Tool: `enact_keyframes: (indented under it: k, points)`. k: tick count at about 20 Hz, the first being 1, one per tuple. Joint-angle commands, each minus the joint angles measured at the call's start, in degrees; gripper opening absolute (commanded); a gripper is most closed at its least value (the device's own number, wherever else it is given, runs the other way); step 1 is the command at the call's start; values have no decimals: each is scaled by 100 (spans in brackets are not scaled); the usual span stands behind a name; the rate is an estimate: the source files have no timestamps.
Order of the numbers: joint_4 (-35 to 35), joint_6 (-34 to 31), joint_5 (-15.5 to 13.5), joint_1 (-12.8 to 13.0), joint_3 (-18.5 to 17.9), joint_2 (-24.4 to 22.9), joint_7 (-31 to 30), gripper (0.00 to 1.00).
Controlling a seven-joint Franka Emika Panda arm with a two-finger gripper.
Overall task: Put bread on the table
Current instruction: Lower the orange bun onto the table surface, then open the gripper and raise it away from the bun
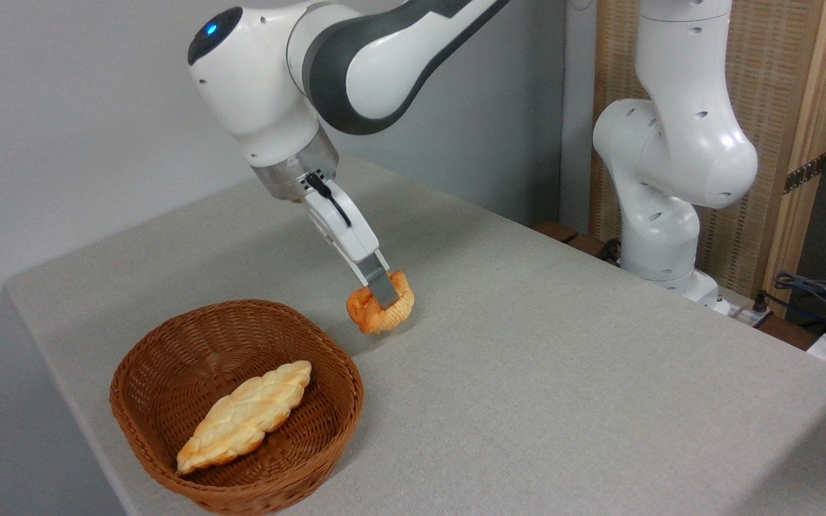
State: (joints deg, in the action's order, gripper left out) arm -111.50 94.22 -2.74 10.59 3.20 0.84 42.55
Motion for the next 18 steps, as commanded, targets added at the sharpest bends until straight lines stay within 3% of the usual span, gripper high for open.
enact_keyframes:
  k: [1, 7, 11, 14, 18]
  points:
    - [14, 26, -17, 31, -39, -22, 35, 100]
    - [66, 35, 10, 31, -47, -40, 35, 100]
    - [382, 482, 45, -39, -179, -92, 35, 100]
    - [541, 965, 45, -39, -486, -110, 43, 100]
    - [830, 1090, 10, -39, -794, -119, 52, 100]
